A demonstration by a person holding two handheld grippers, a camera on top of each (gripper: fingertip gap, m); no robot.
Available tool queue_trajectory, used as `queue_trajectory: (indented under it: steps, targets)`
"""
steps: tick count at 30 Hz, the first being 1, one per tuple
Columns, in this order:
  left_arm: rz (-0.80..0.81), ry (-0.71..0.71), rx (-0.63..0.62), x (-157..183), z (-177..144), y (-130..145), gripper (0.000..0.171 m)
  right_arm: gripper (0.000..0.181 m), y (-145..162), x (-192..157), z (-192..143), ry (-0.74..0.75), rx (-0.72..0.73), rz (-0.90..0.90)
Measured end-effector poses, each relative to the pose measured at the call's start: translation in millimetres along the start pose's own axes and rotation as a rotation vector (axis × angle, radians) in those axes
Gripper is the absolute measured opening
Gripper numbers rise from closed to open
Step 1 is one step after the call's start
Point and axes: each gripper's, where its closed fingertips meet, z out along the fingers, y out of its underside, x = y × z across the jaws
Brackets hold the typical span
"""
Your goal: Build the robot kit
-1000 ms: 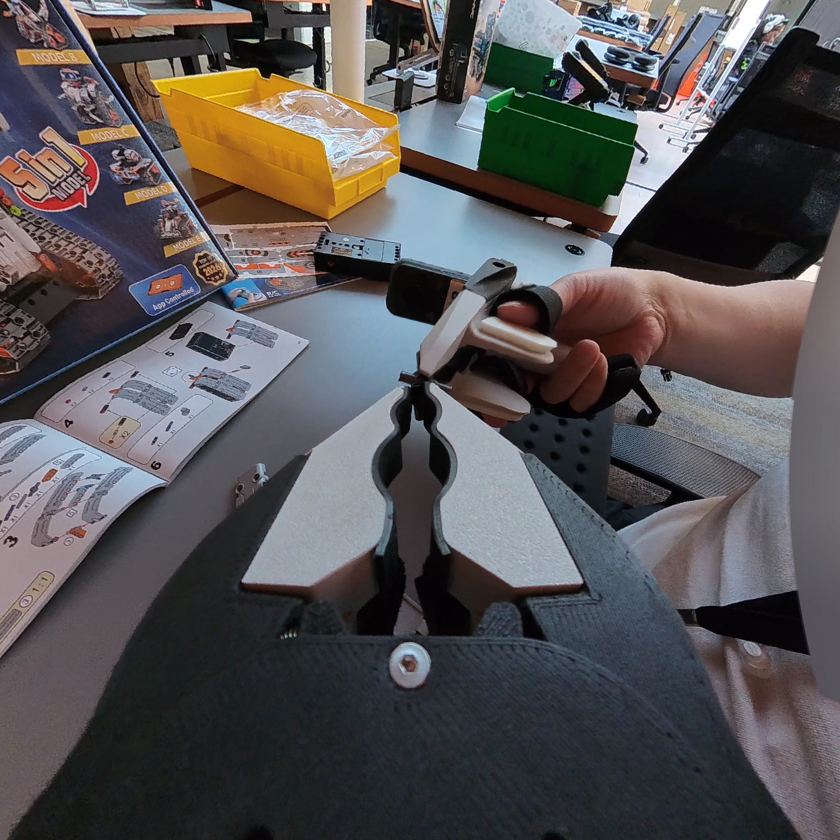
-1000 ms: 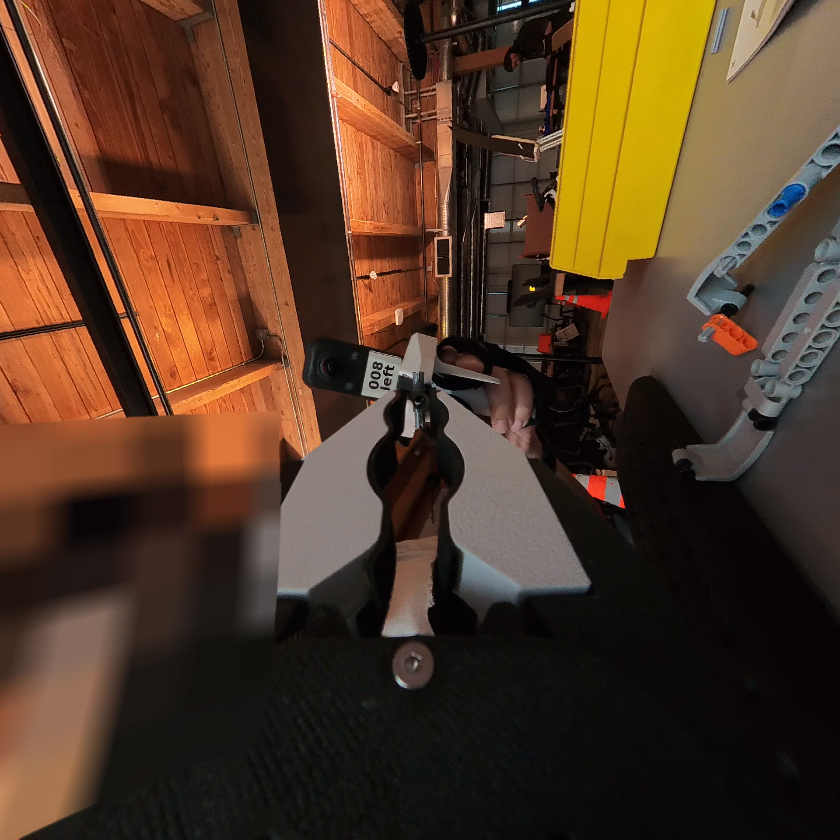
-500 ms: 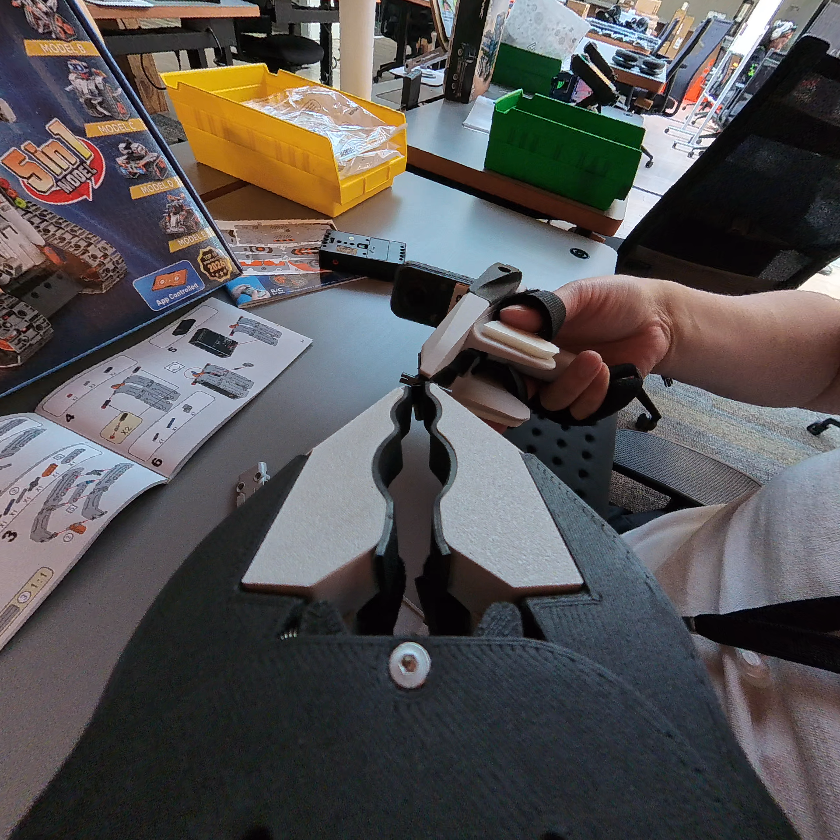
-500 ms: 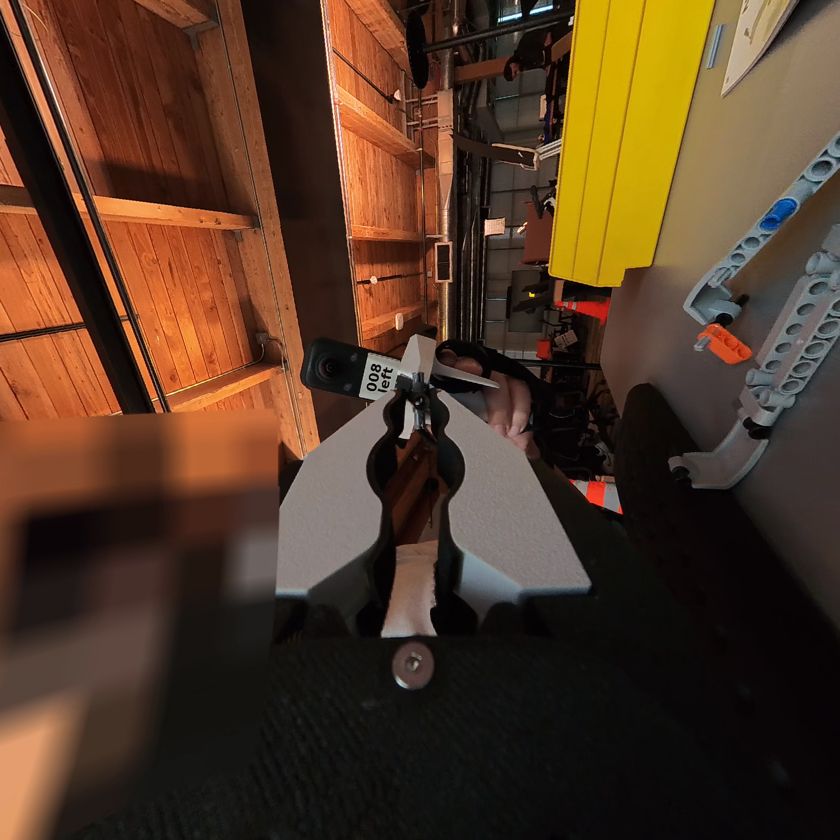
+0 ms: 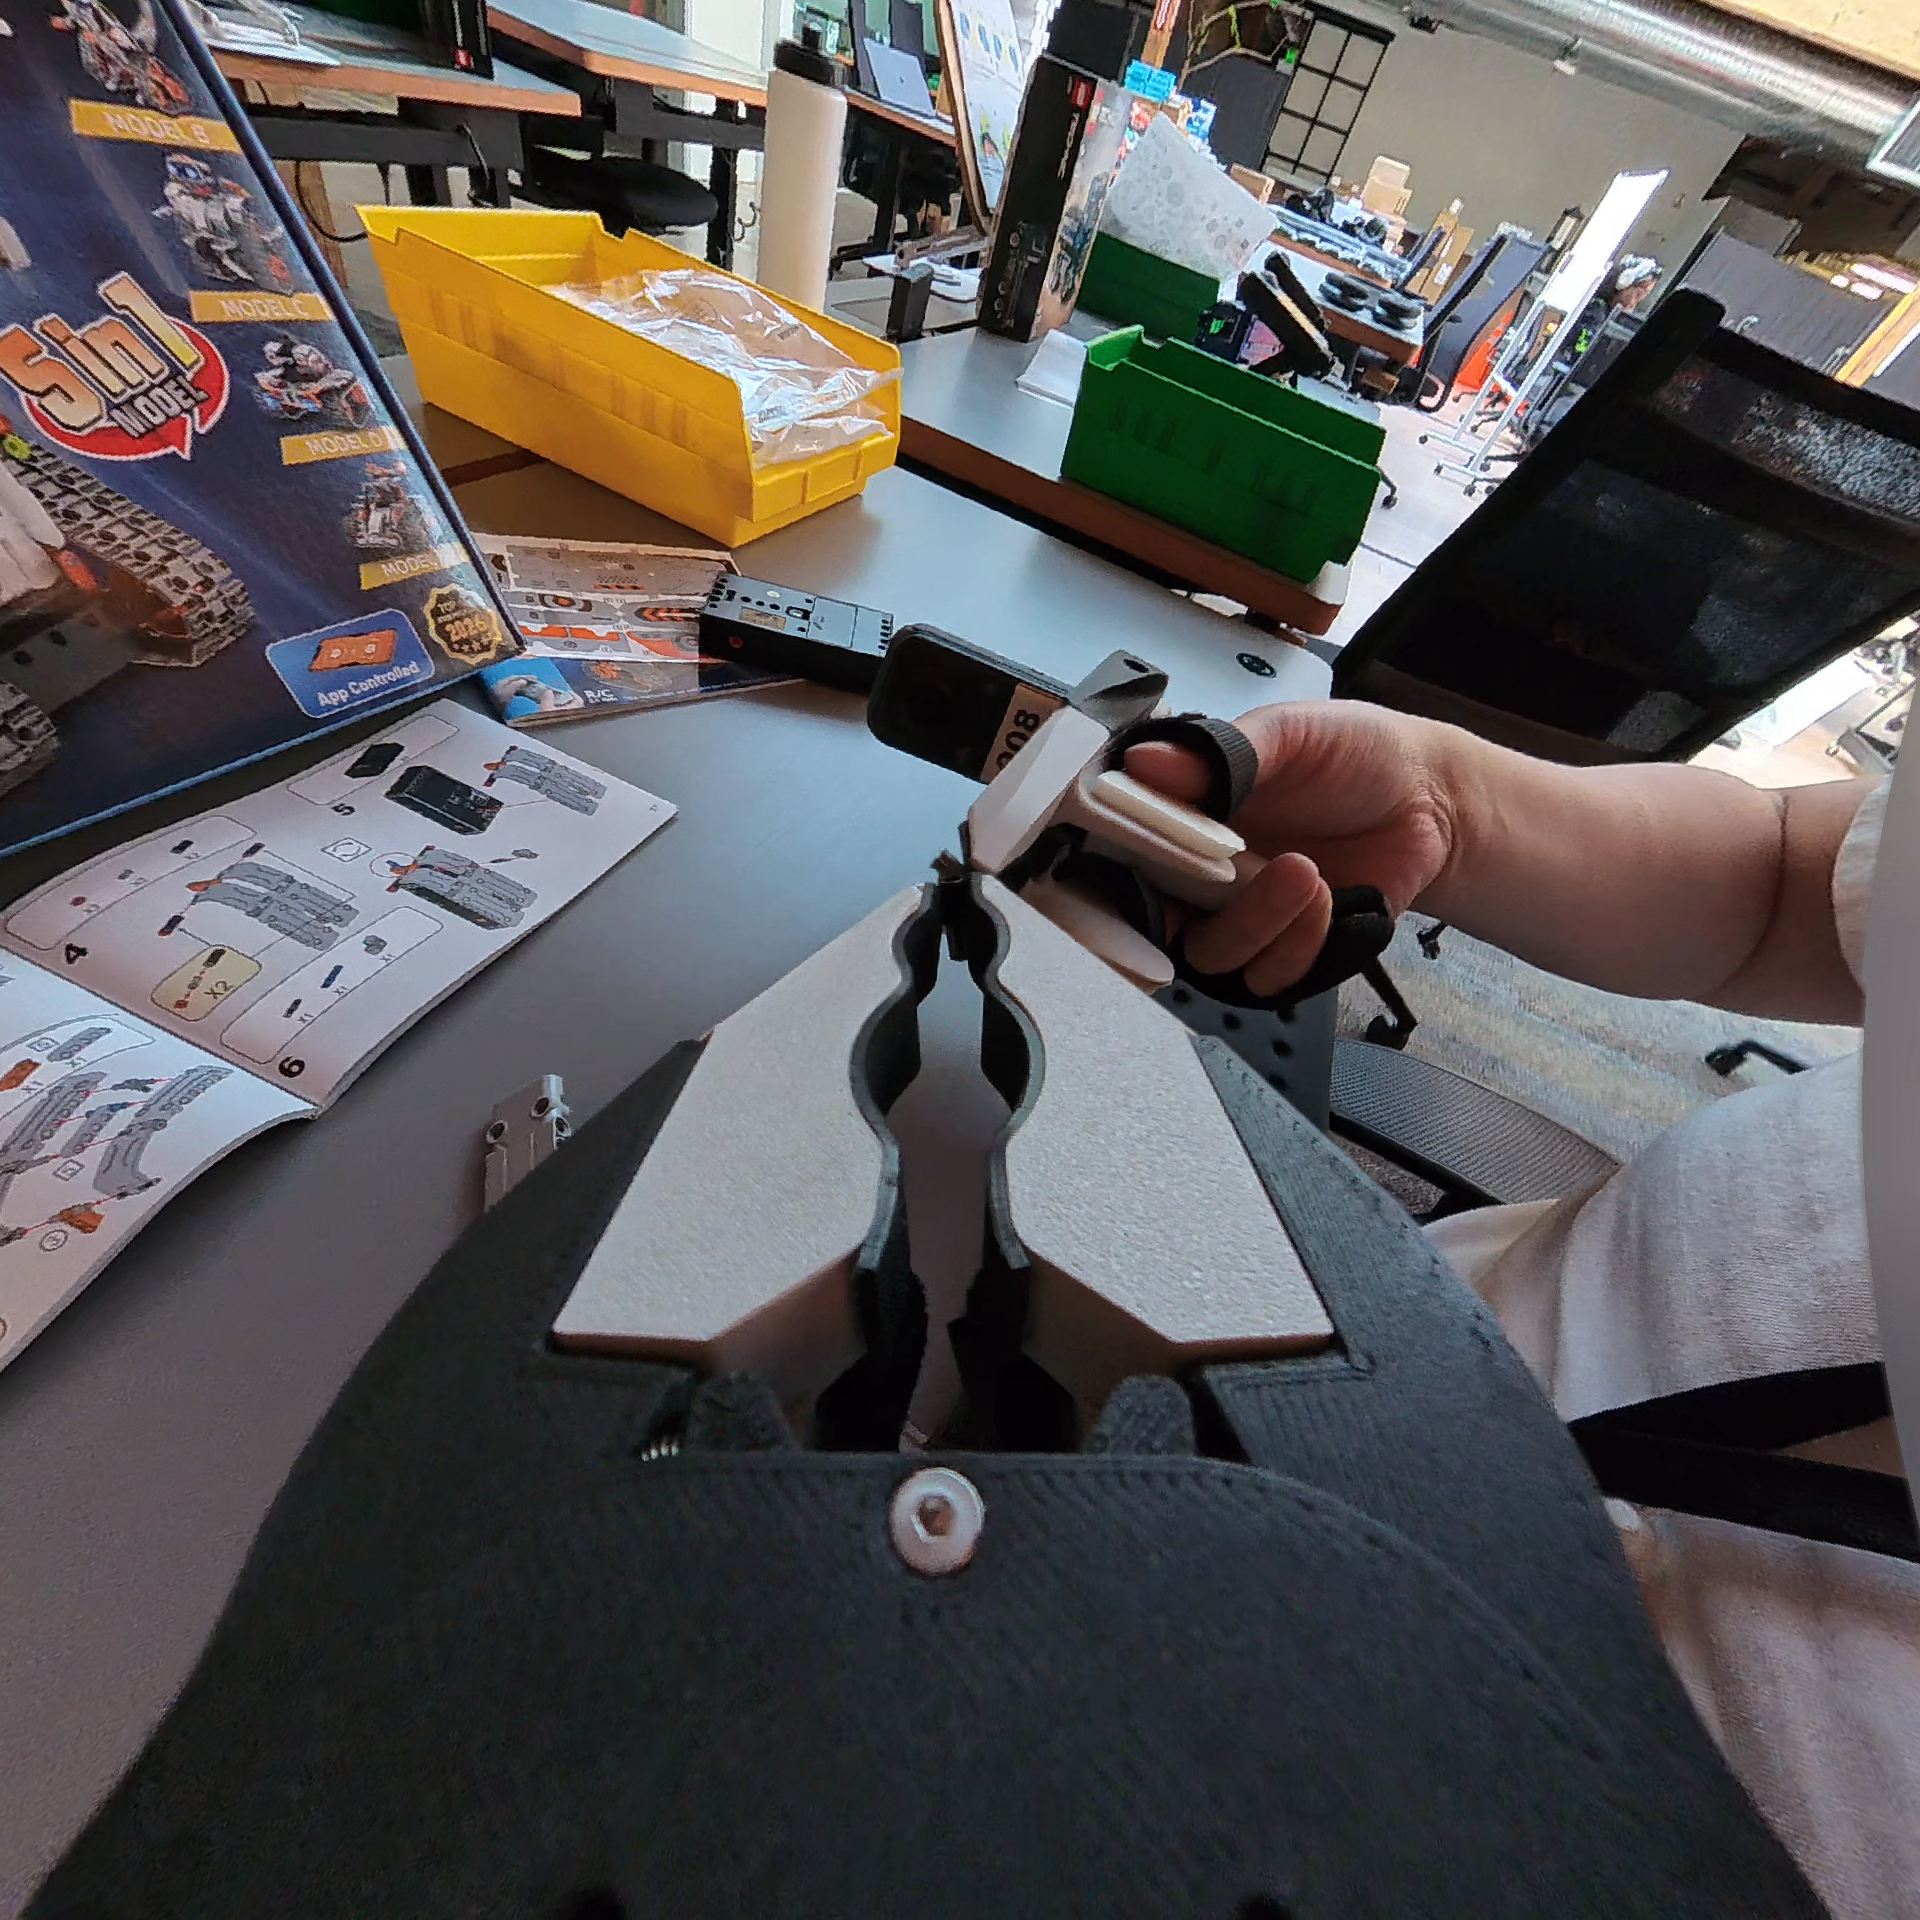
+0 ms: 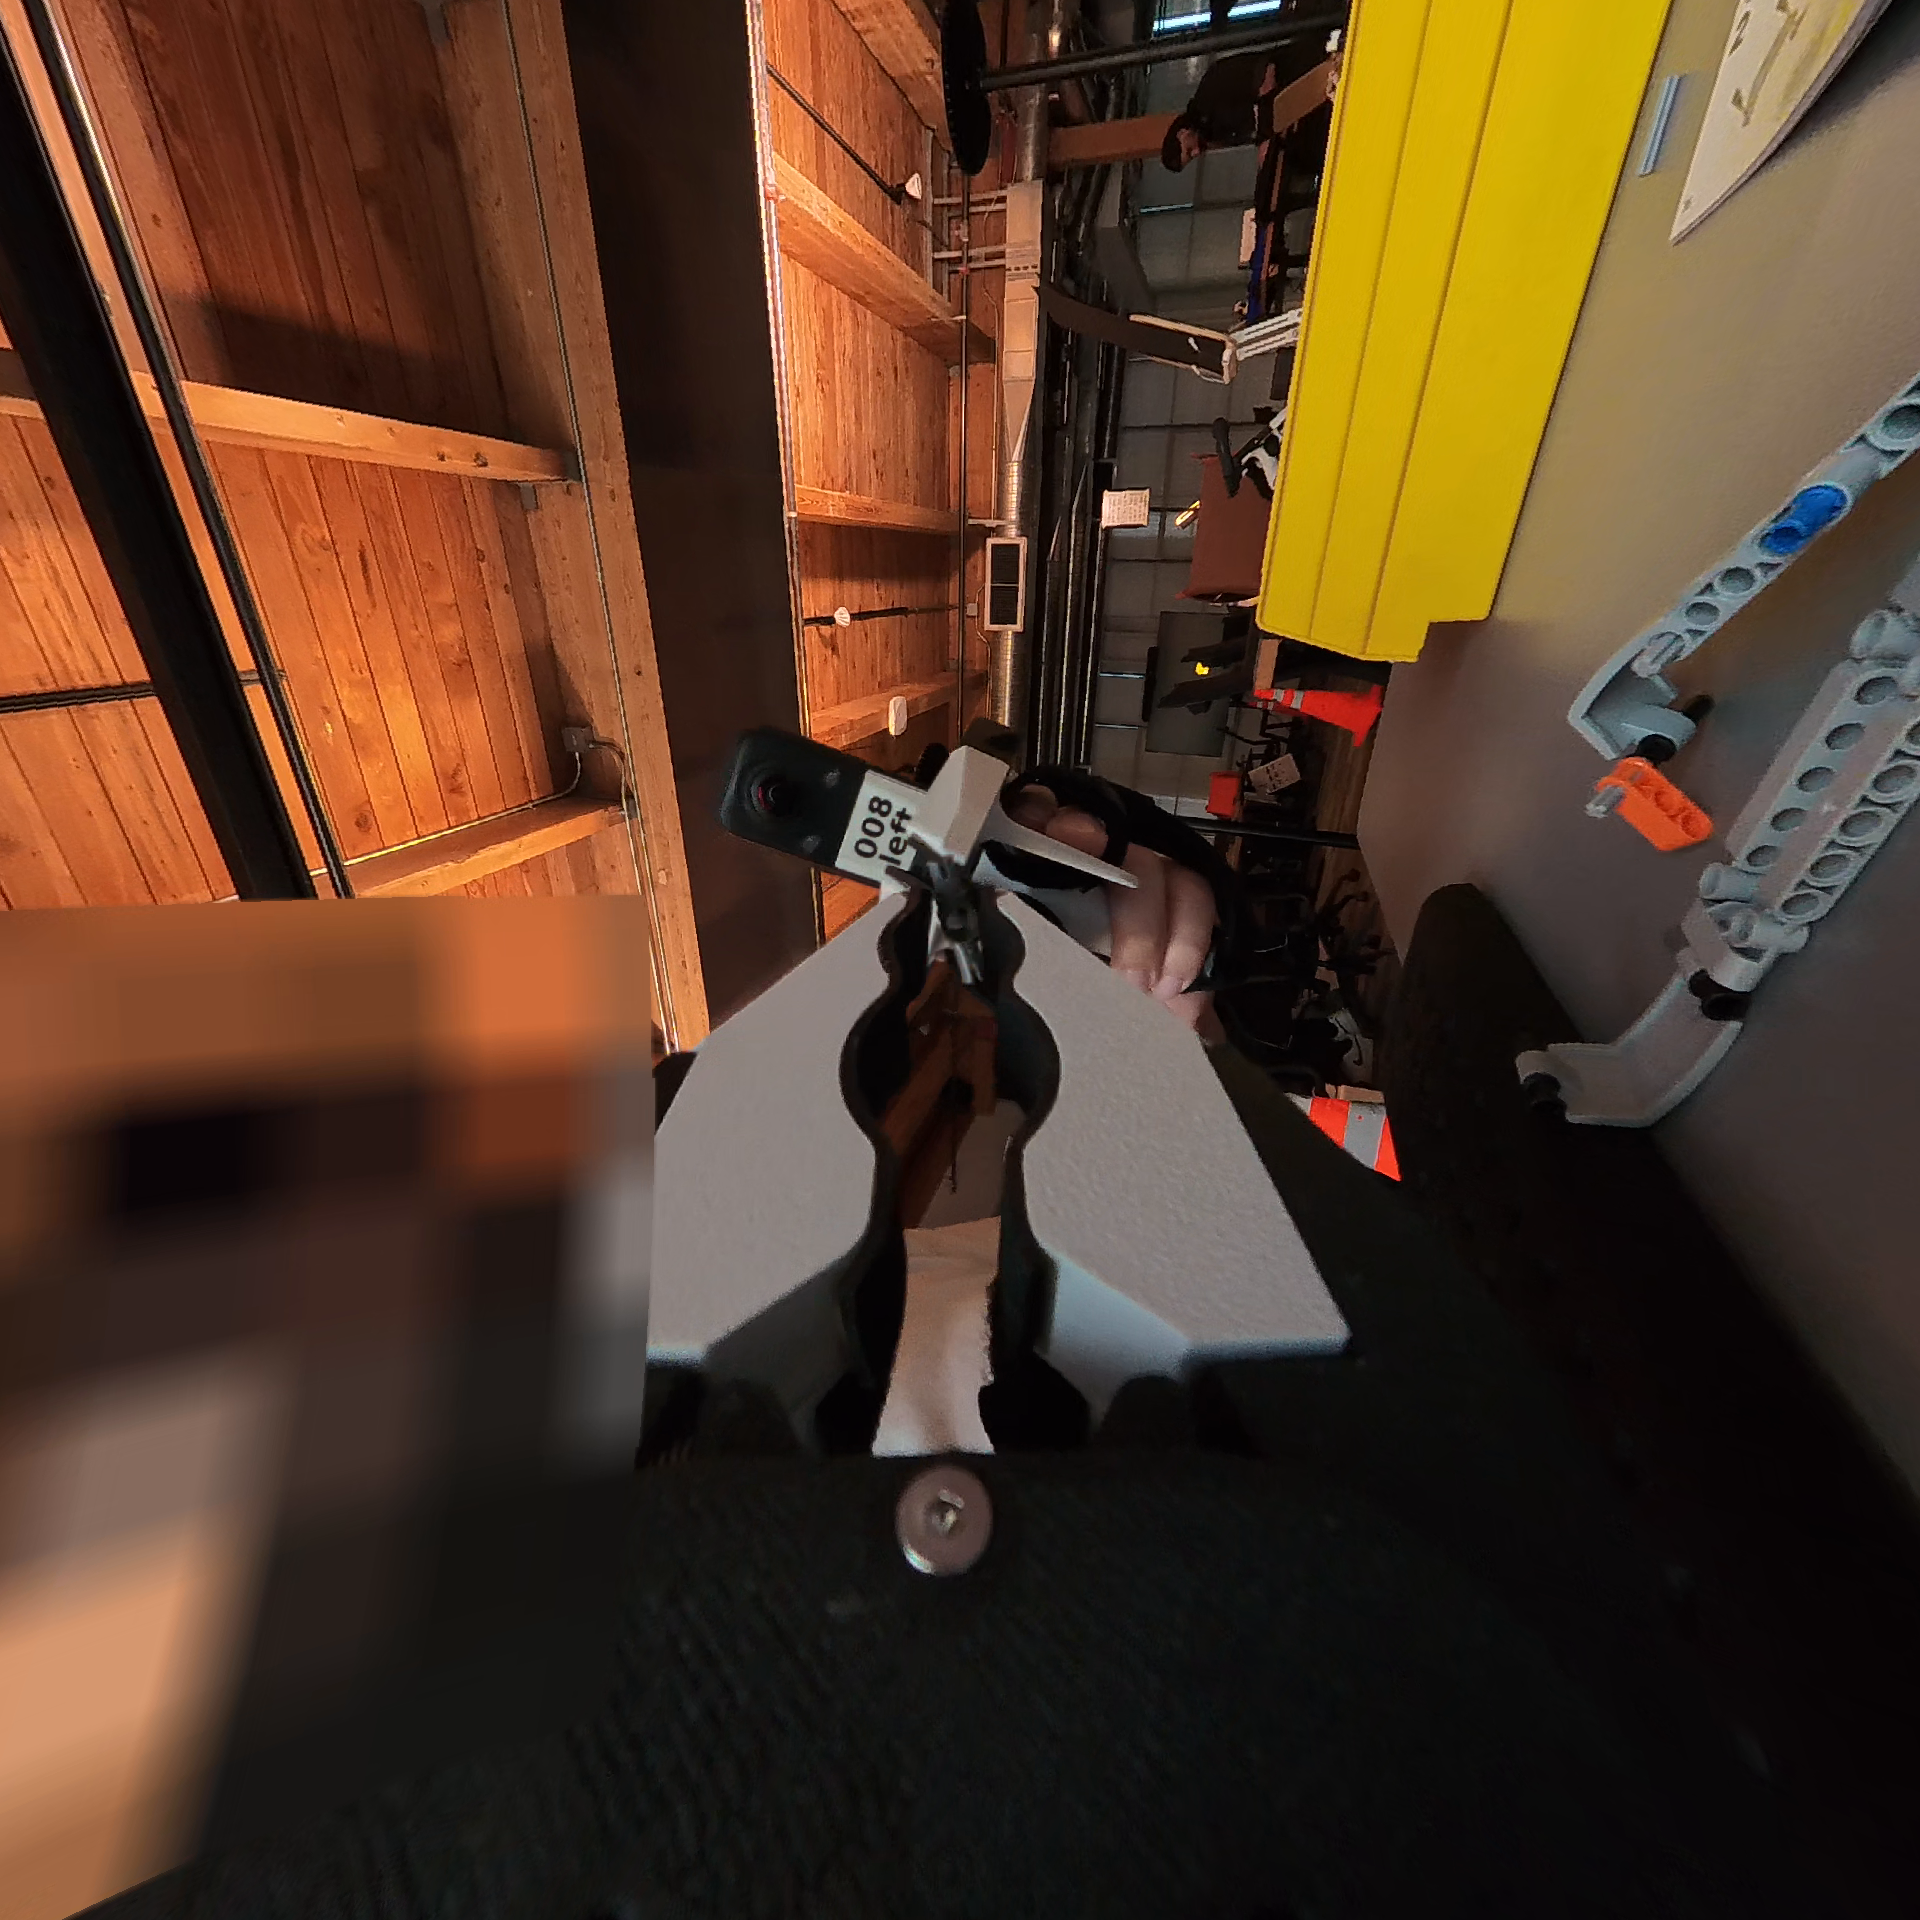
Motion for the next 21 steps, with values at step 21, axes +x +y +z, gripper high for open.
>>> queue_trajectory:
  steps: [21]
  targets:
    - [-0.514, 0.222, 0.415, -6.7, -12.4, -25.2, 0.001, 0.006, -2.0, -13.8, 8.8, -0.193, 0.063, 0.123]
